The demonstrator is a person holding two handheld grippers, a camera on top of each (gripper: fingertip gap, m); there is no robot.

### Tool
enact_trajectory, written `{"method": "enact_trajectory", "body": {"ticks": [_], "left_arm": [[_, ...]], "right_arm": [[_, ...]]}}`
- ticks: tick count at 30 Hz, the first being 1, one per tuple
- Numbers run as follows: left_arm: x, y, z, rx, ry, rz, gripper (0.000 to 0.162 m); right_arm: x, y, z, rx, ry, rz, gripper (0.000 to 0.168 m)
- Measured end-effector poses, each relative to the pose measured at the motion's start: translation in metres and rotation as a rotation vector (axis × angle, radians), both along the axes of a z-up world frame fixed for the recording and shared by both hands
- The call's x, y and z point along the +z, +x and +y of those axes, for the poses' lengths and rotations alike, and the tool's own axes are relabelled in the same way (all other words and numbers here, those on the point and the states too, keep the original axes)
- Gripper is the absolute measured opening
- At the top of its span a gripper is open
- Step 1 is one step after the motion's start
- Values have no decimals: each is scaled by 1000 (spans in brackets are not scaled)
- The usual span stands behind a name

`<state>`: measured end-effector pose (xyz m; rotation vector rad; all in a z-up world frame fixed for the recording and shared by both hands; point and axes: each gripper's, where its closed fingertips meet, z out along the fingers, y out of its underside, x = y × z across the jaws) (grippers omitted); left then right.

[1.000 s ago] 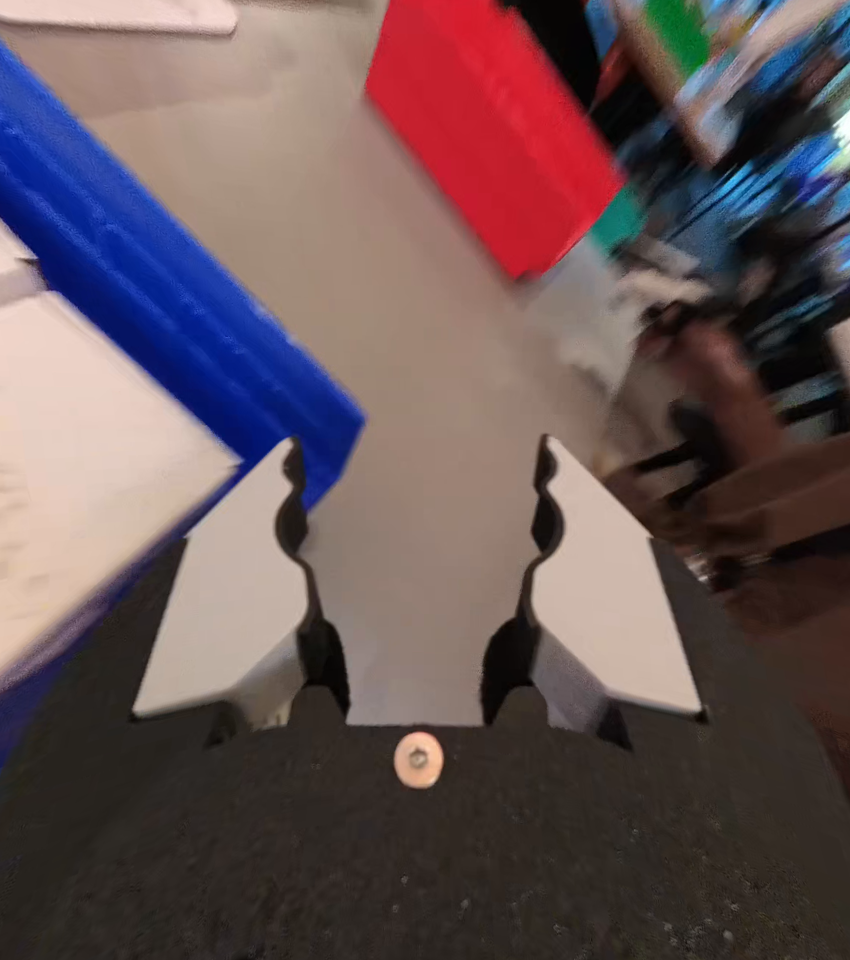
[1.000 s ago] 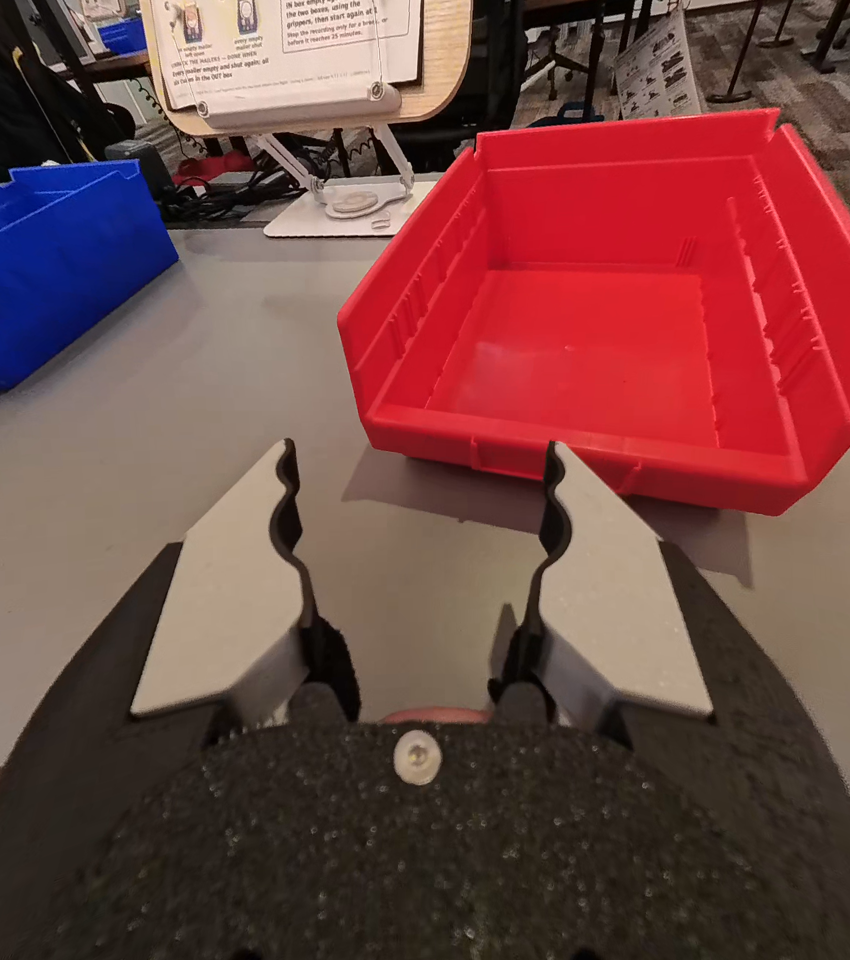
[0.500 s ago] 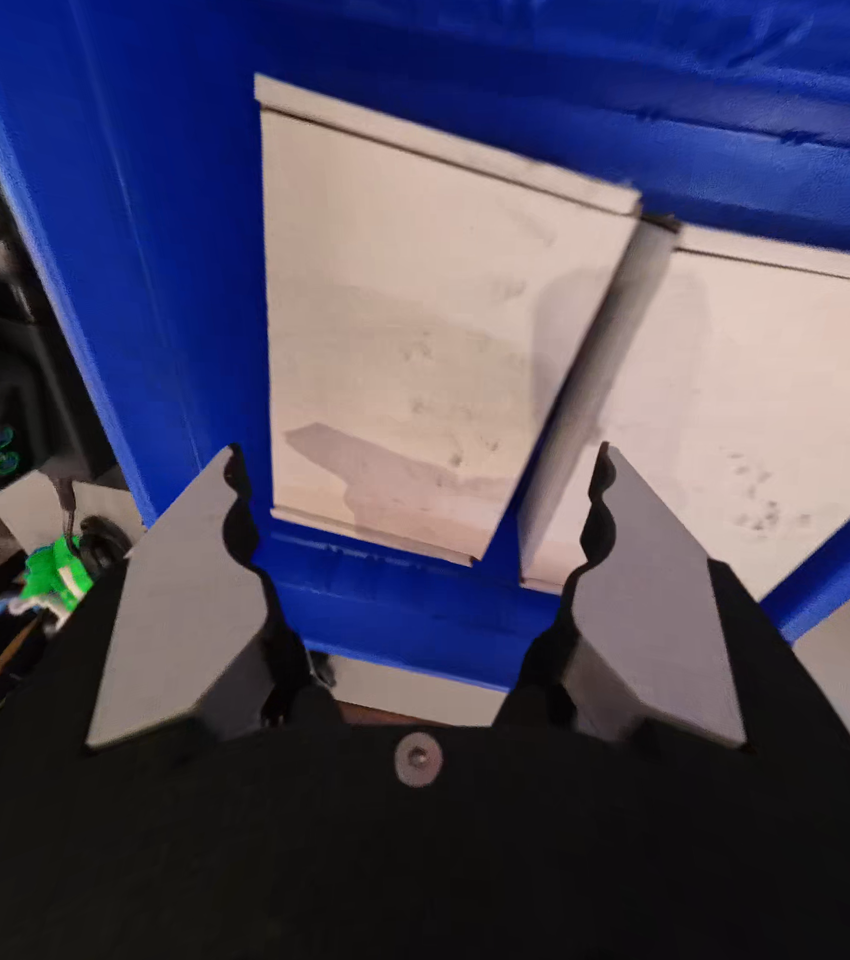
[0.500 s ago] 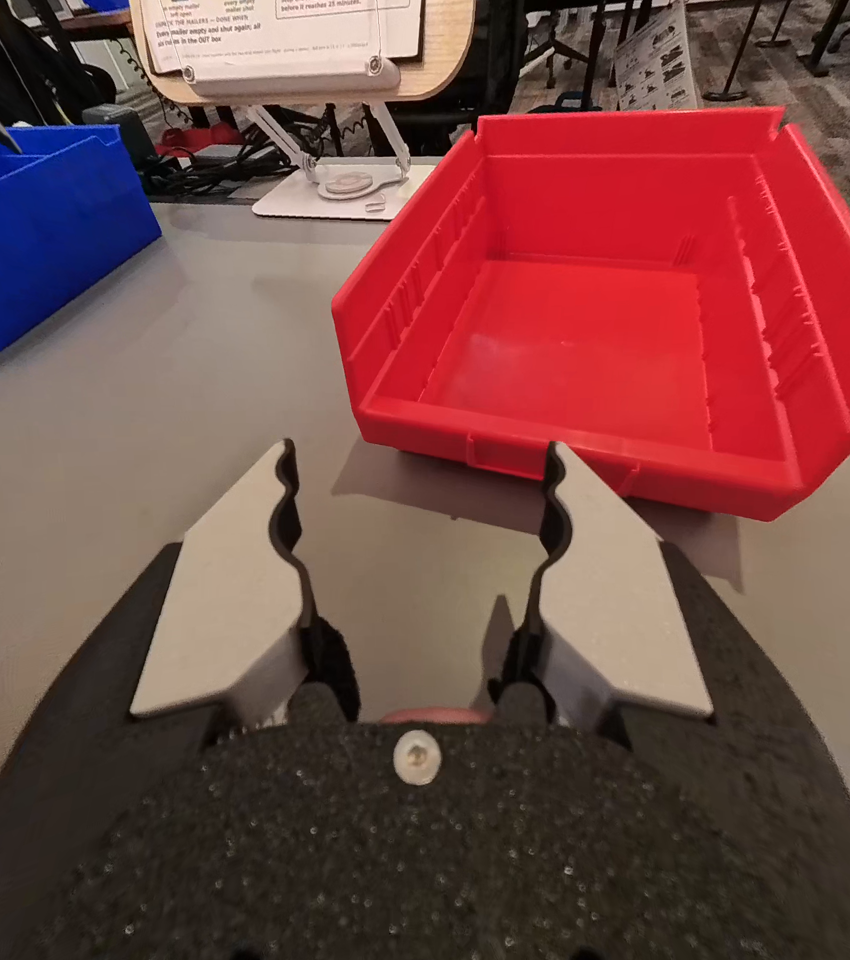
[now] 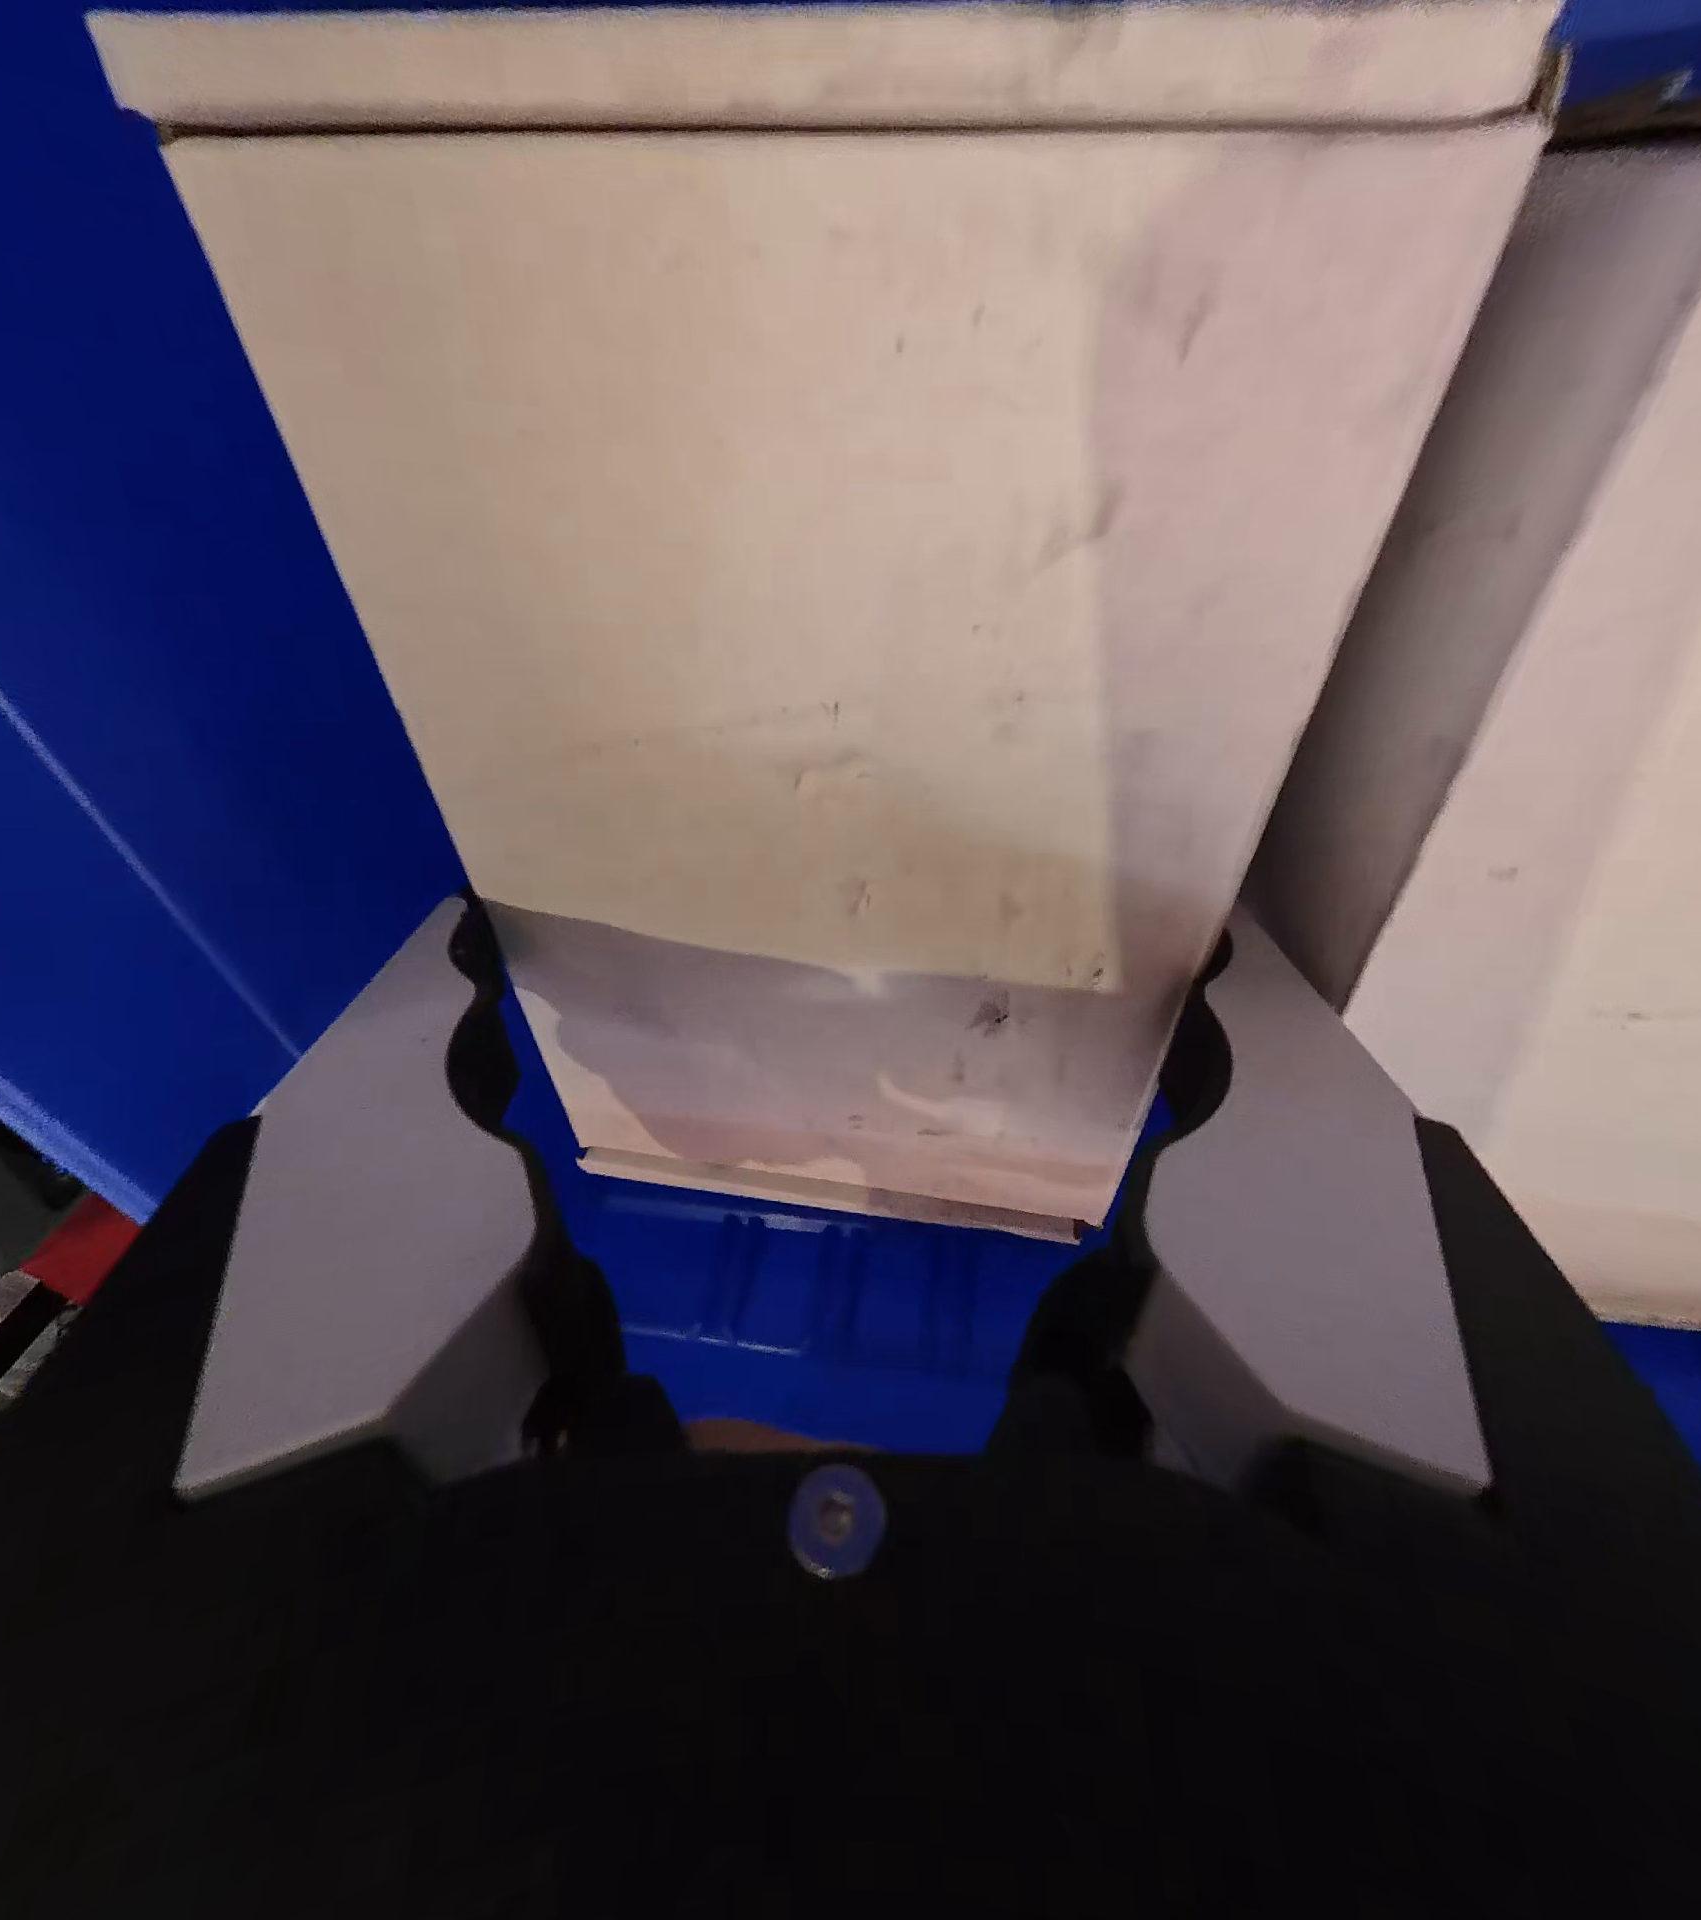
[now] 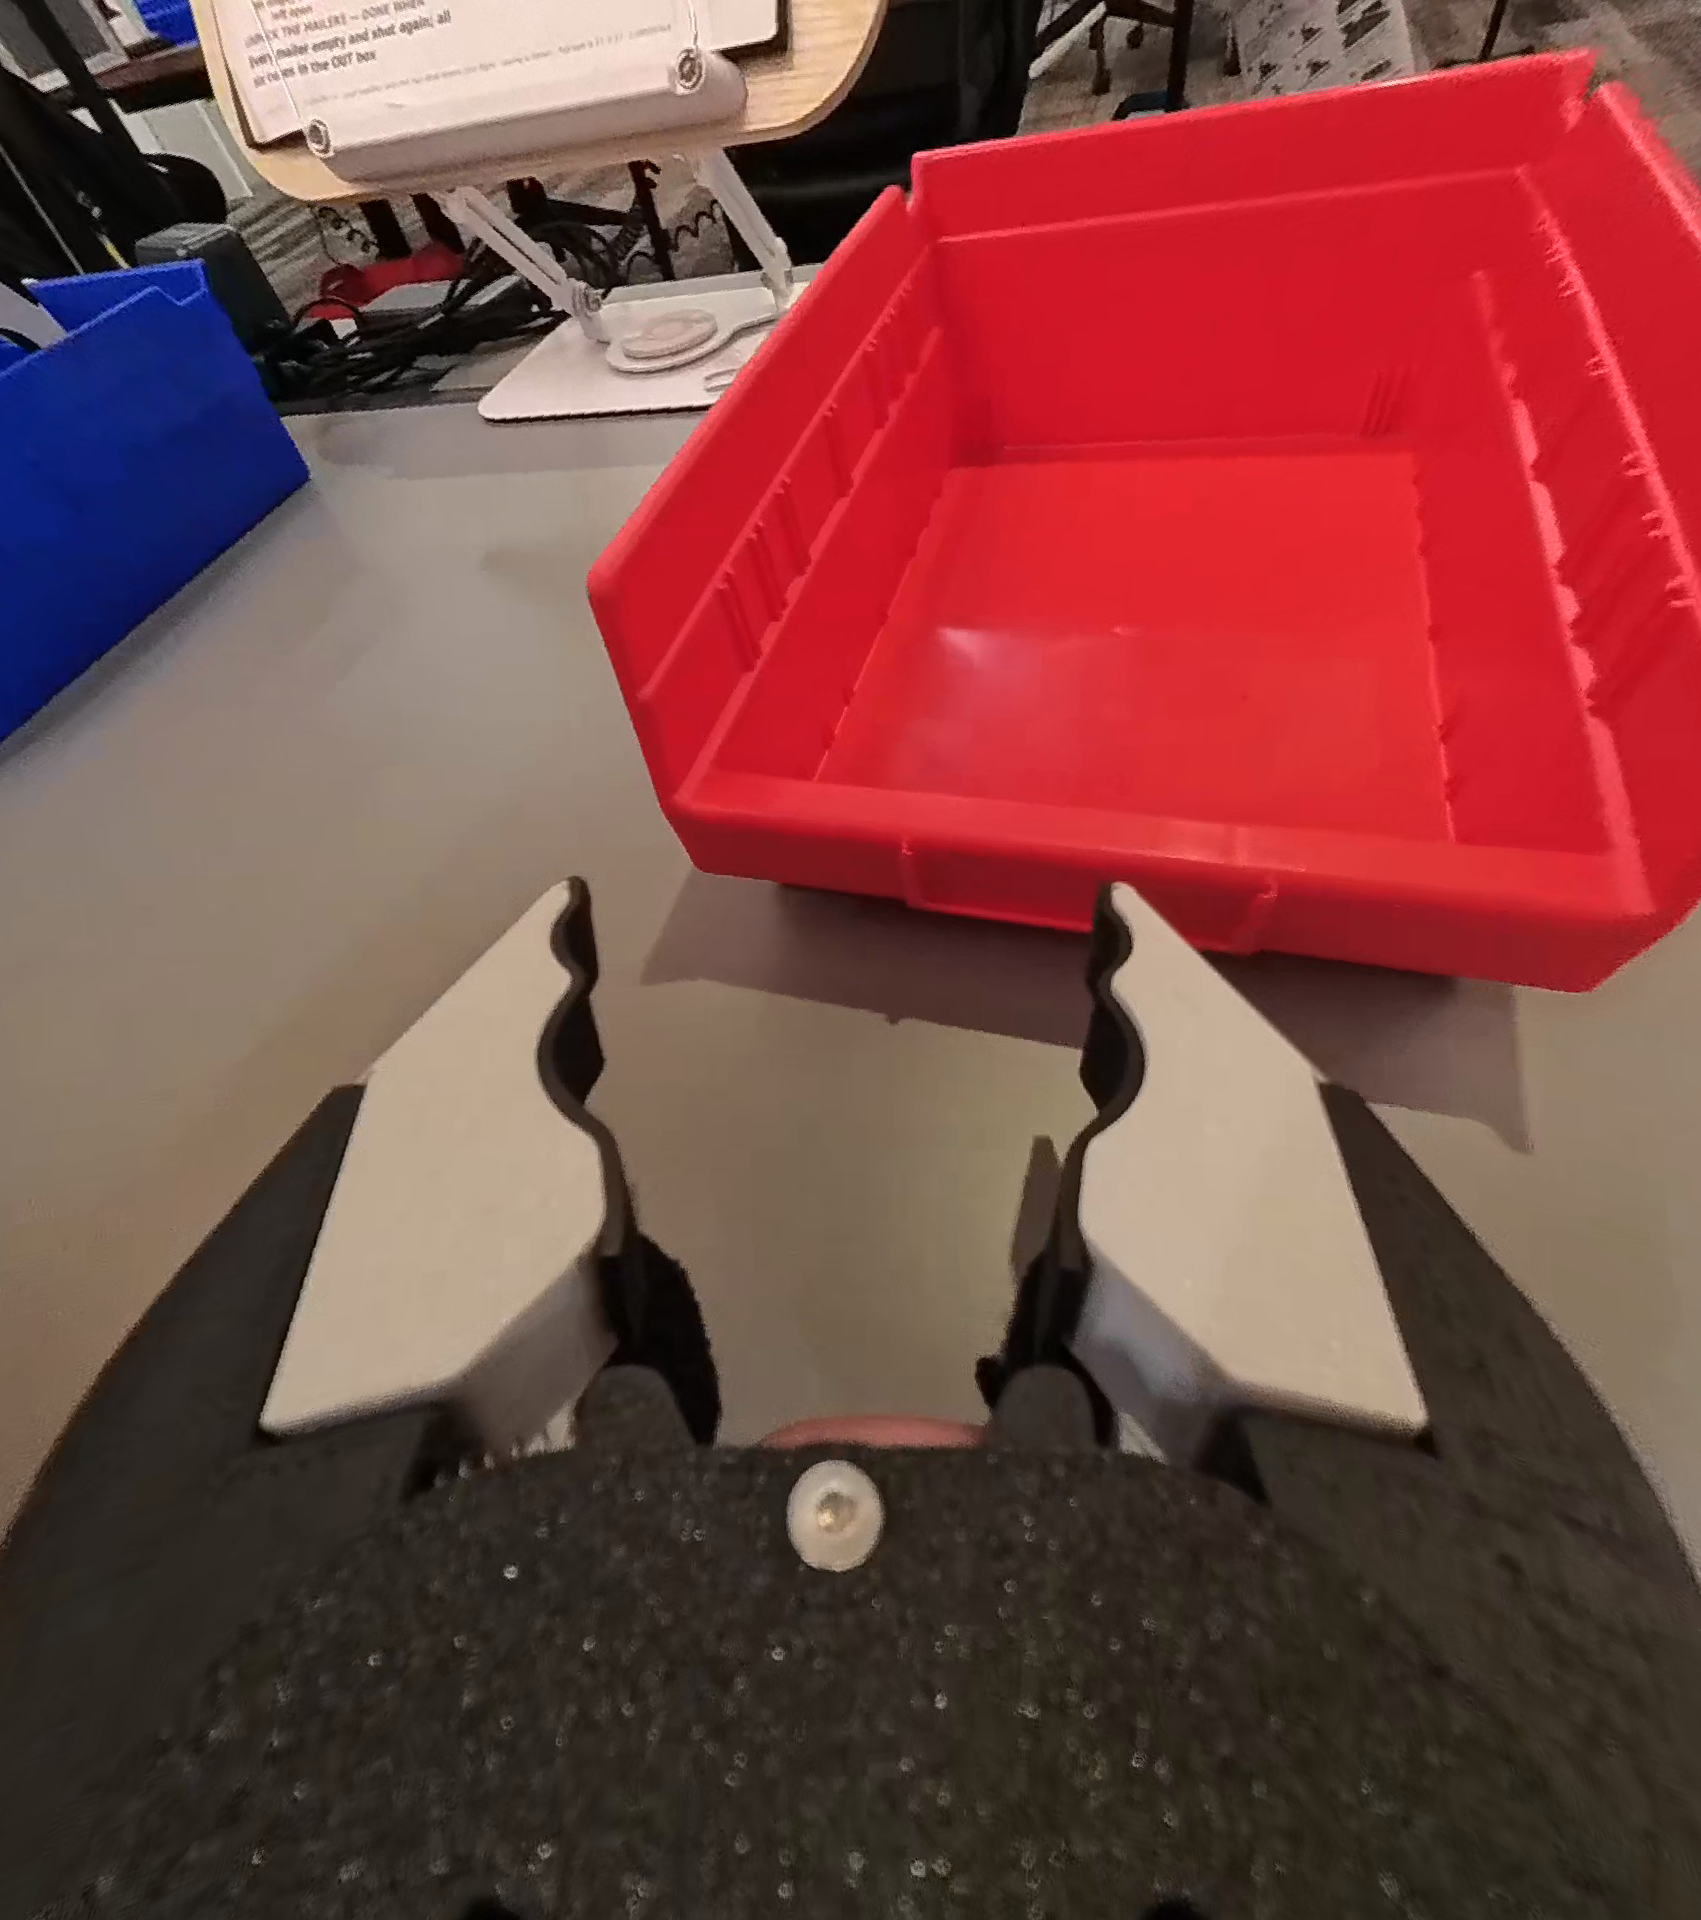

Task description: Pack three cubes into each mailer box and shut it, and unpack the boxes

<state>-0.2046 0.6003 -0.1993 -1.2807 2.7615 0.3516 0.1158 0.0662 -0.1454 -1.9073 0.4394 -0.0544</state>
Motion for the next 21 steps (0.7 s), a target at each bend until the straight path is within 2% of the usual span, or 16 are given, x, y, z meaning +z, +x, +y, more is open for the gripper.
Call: {"method": "enact_trajectory", "body": {"ticks": [4,8,15,19,20,21], "left_arm": [[4,0,-1,11,39,12,124],[27,8,-6,-11,89,-46,124],[116,2,-9,46,162,-140,124],[168,11,-39,83,115,-220,124],[177,17,-52,77,91,-234,124],[183,25,-67,64,65,-243,124]], "right_arm": [[-2,-7,6,25,-13,-4,94],[-1,-12,9,40,-11,-7,94],[8,-27,12,92,9,-49,94],[17,-58,28,232,24,-190,94],[16,-72,35,296,8,-214,90],[10,-87,41,357,-40,-213,76]]}}
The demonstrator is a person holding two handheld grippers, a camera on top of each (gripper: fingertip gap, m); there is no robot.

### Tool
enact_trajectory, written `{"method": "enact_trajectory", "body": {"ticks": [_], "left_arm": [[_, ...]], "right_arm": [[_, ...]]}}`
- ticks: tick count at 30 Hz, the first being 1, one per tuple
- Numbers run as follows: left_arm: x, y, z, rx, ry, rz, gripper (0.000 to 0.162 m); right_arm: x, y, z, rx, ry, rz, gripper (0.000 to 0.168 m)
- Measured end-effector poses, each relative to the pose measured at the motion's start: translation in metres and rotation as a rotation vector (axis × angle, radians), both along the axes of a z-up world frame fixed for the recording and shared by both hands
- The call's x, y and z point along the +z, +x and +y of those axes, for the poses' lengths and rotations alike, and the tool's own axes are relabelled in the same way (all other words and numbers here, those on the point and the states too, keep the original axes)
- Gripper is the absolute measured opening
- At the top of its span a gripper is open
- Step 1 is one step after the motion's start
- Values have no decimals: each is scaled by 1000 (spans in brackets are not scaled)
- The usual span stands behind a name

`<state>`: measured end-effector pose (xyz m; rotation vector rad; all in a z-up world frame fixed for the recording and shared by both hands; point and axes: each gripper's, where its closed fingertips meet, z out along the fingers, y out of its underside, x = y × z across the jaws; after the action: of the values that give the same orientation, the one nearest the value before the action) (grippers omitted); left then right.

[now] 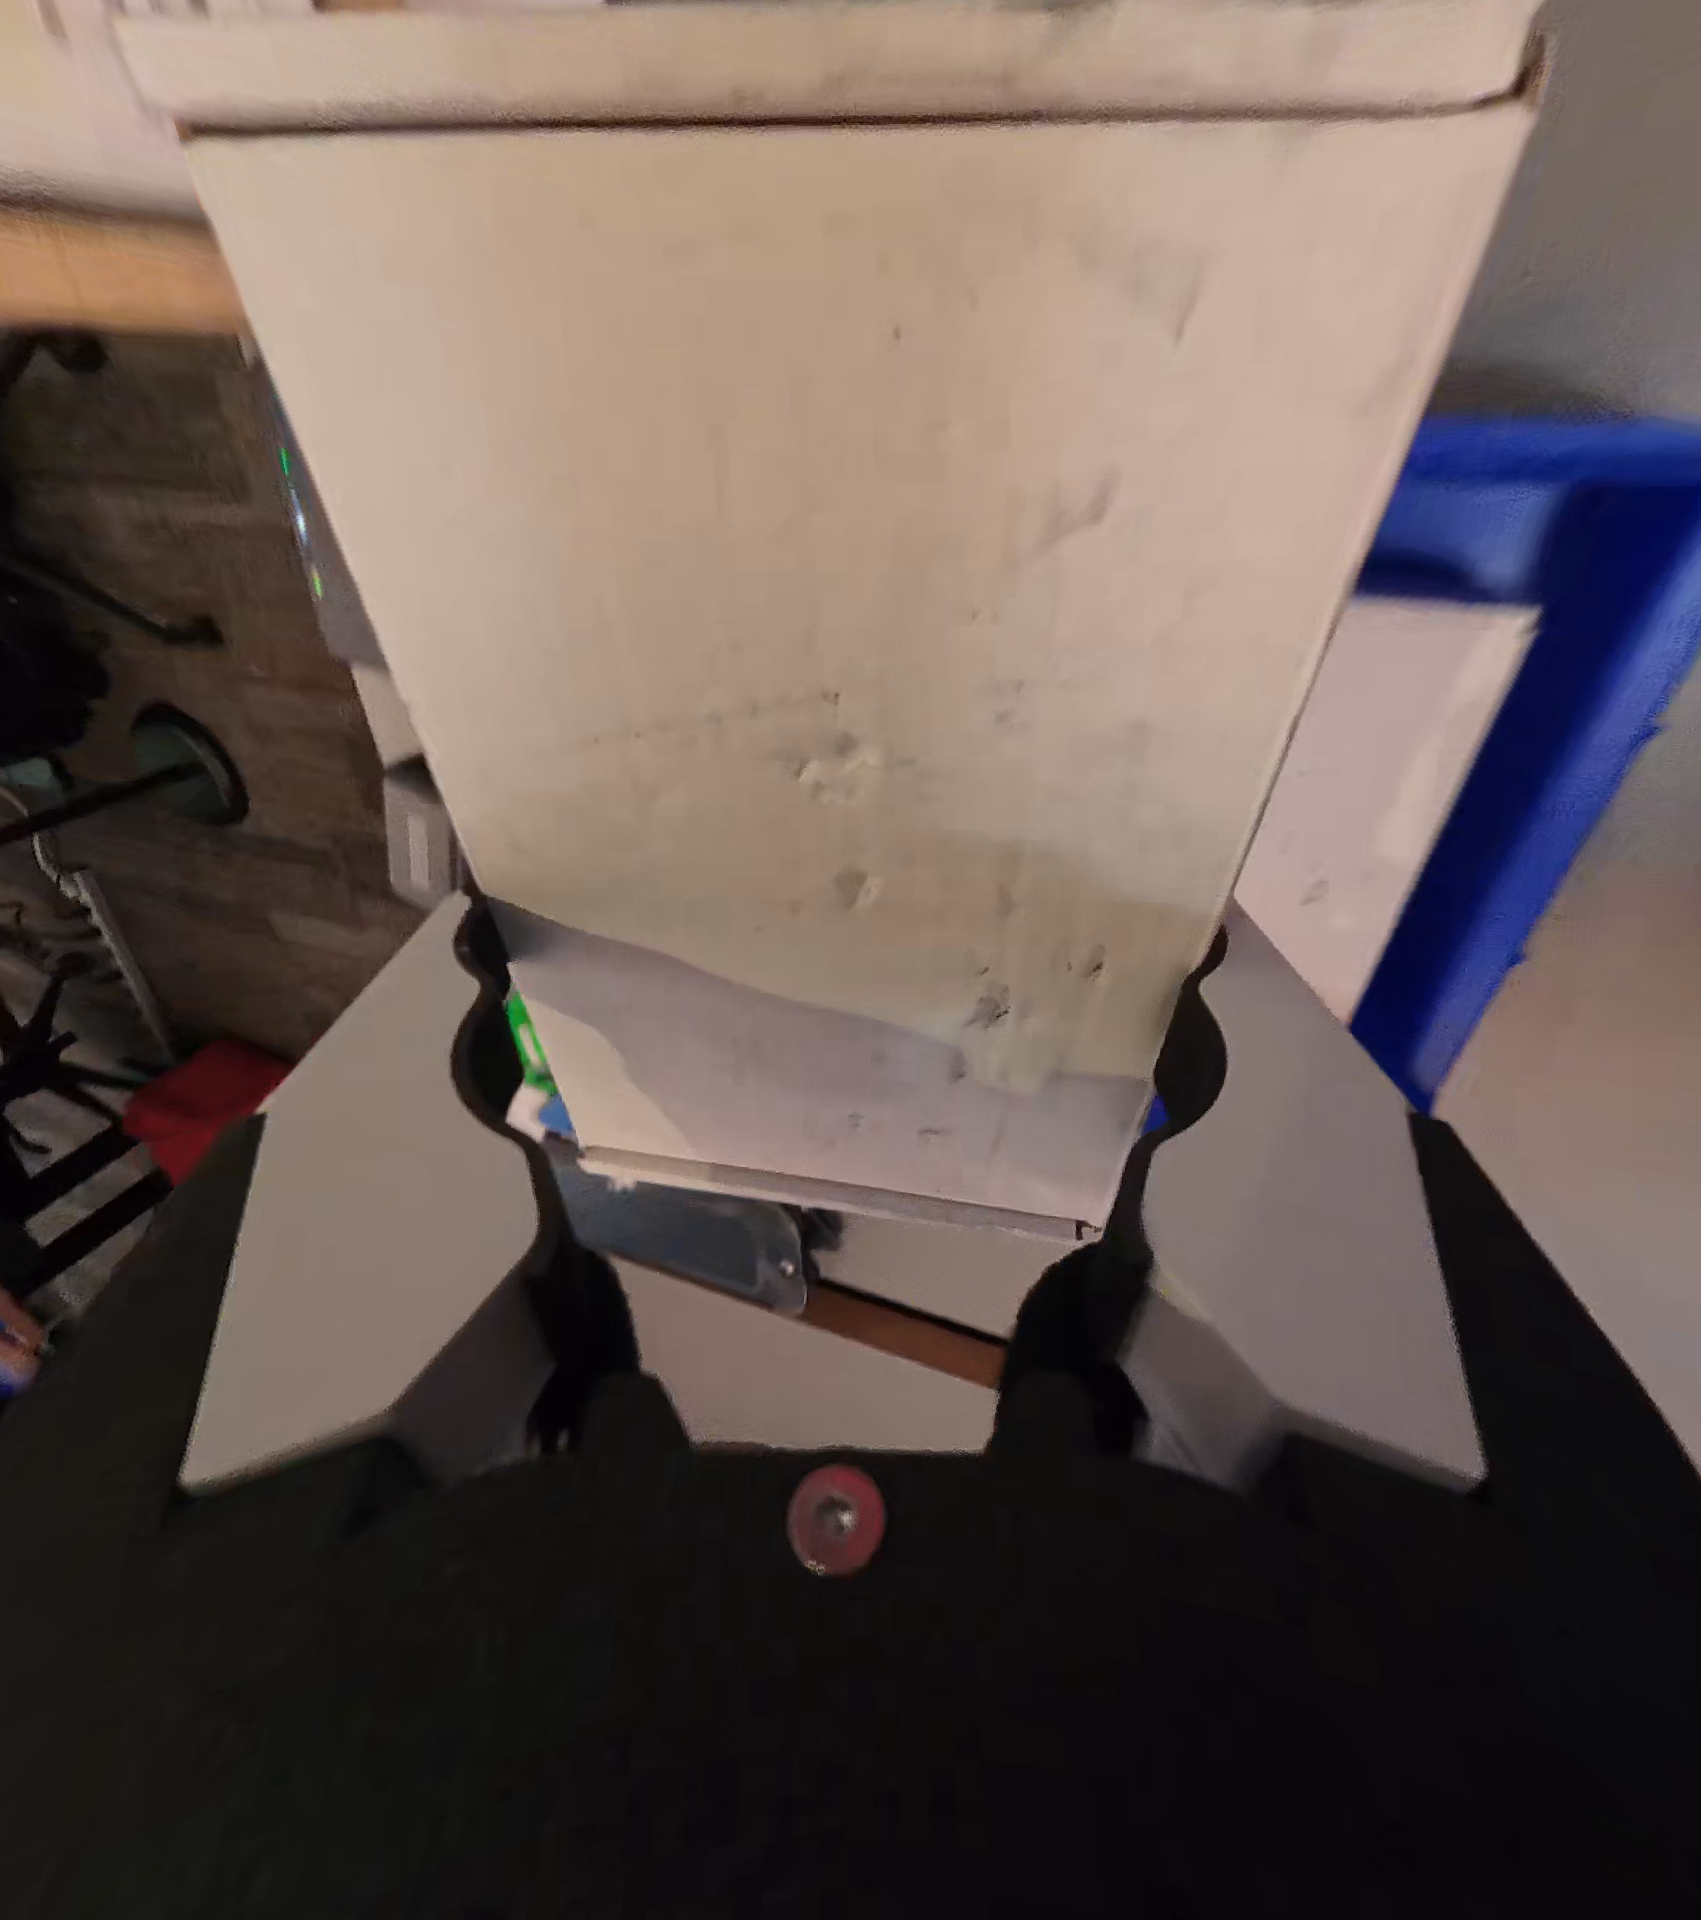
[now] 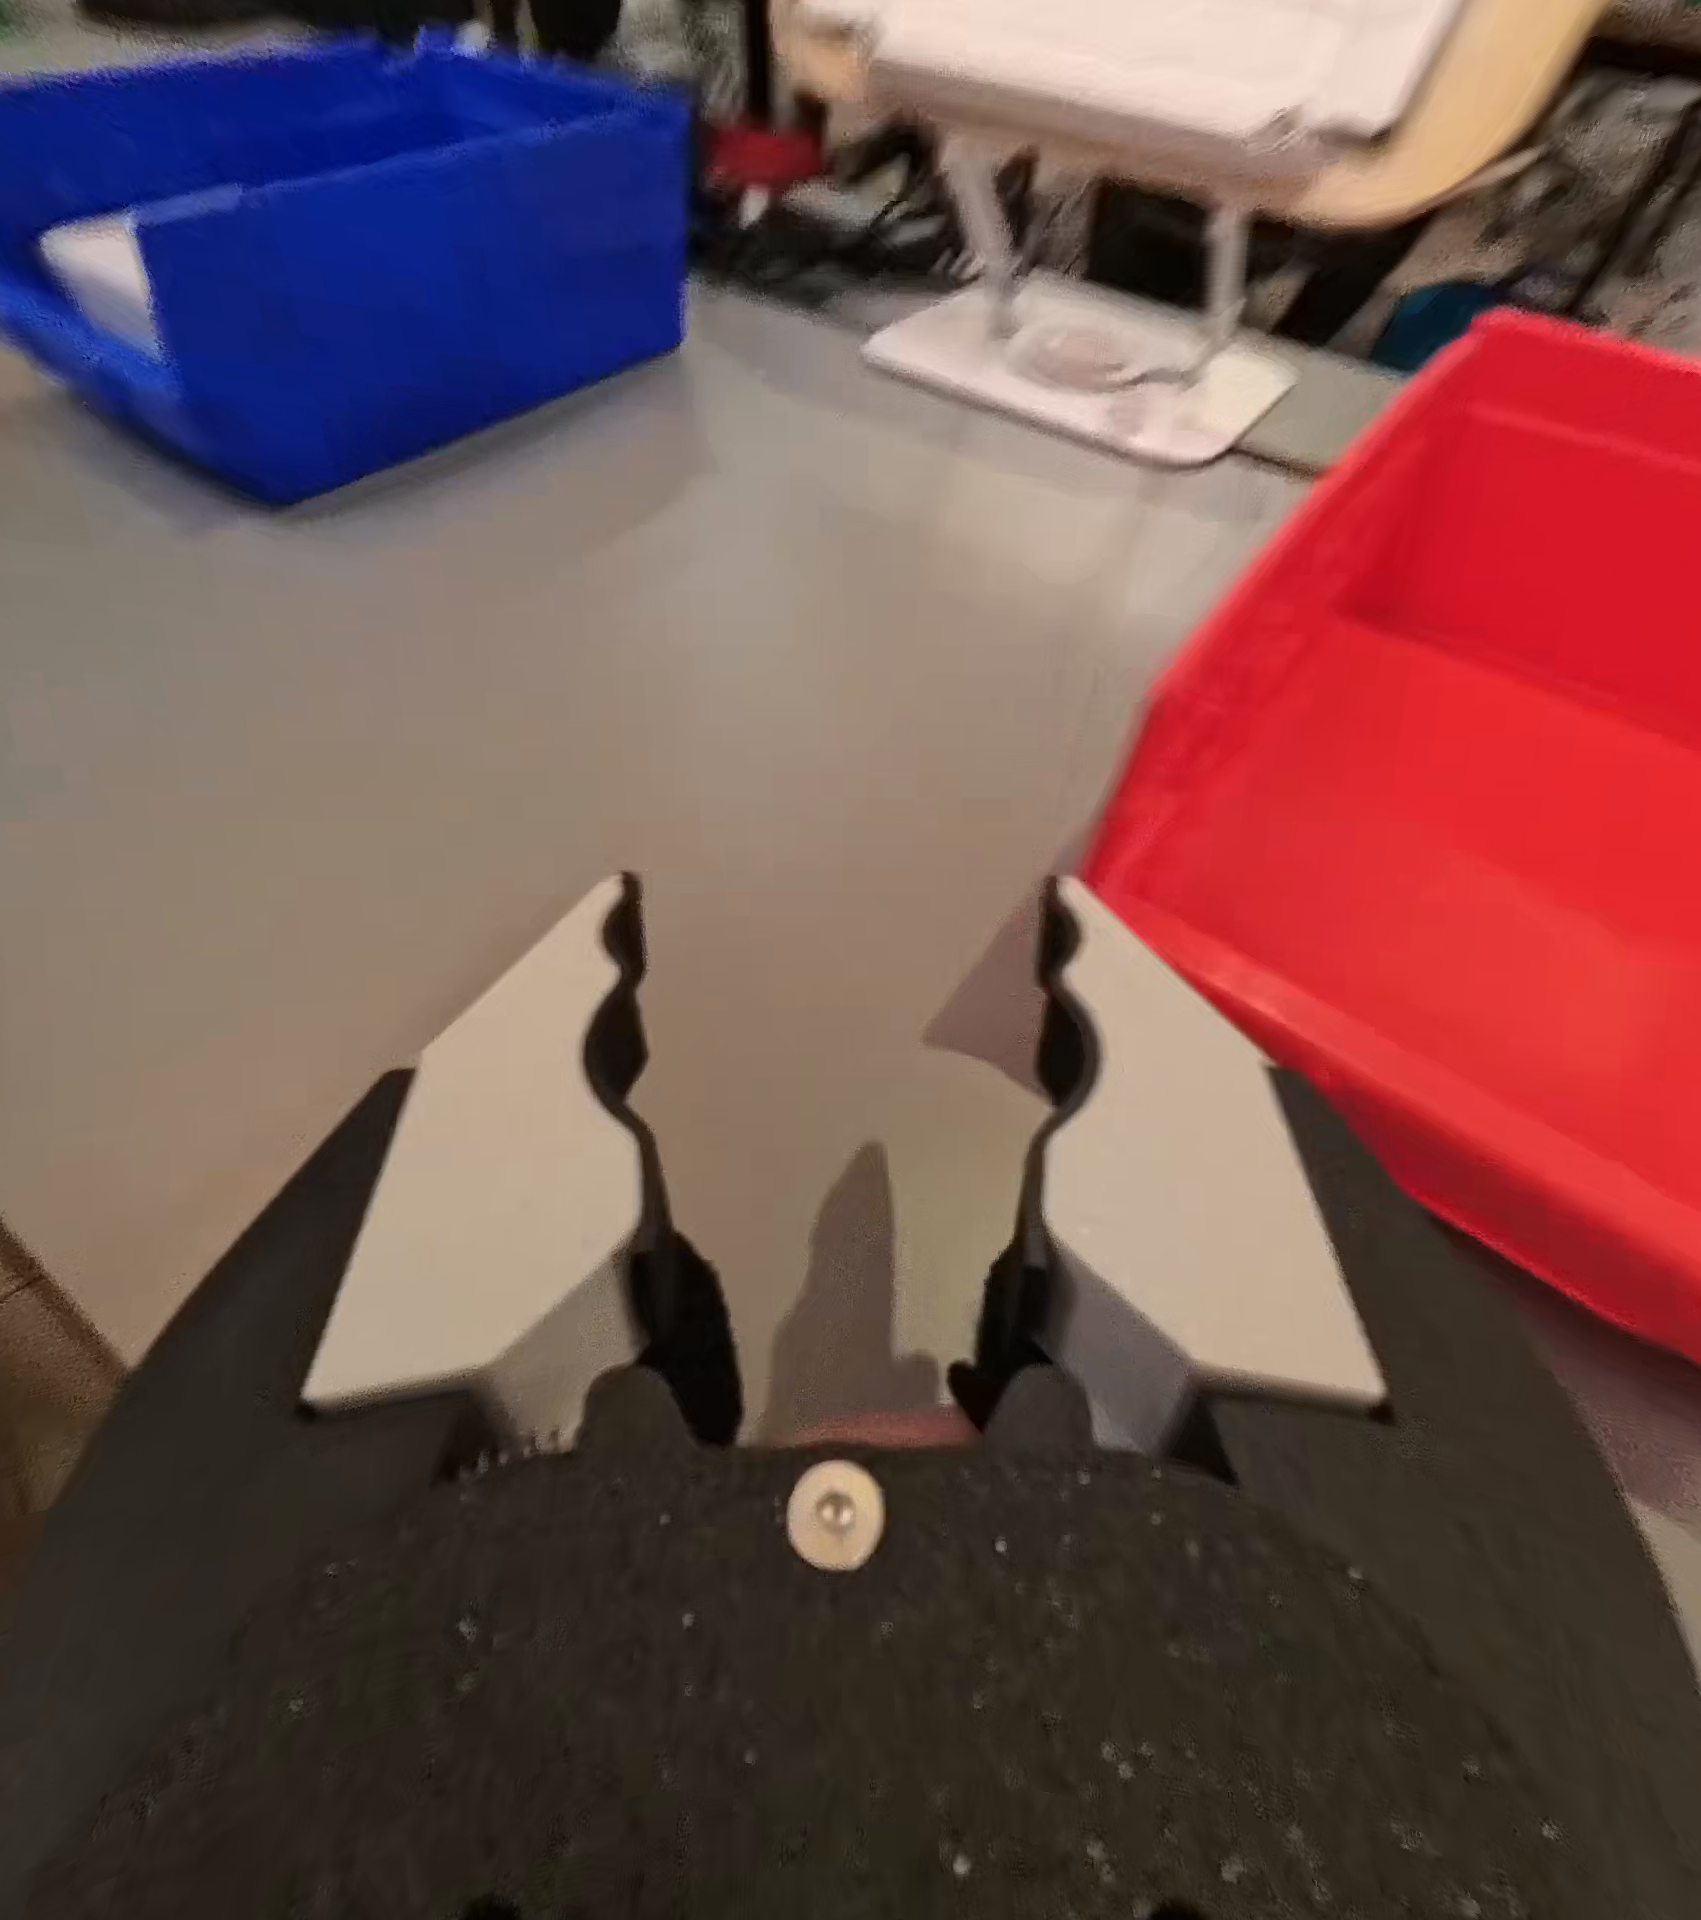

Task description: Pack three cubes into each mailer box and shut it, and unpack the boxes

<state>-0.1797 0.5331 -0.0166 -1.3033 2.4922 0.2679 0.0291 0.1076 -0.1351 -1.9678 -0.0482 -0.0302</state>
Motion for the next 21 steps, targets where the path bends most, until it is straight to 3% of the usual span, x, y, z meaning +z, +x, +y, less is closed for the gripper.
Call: {"method": "enact_trajectory", "body": {"ticks": [4,8,10,13,18,21], "left_arm": [[4,38,-67,-108,-62,-4,124],[-20,73,-143,-220,-161,29,123],[-40,80,-183,-254,-245,93,120],[-71,82,-229,-288,-332,215,123],[-111,82,-268,-310,-393,335,123],[-125,79,-277,-302,-413,379,123]], "right_arm": [[8,-49,39,144,-2,30,75],[33,-73,85,230,58,70,103],[50,-73,104,246,124,-11,110],[52,-68,117,246,133,-235,120],[24,-82,107,301,90,-446,117],[21,-75,102,274,135,-582,95]]}}
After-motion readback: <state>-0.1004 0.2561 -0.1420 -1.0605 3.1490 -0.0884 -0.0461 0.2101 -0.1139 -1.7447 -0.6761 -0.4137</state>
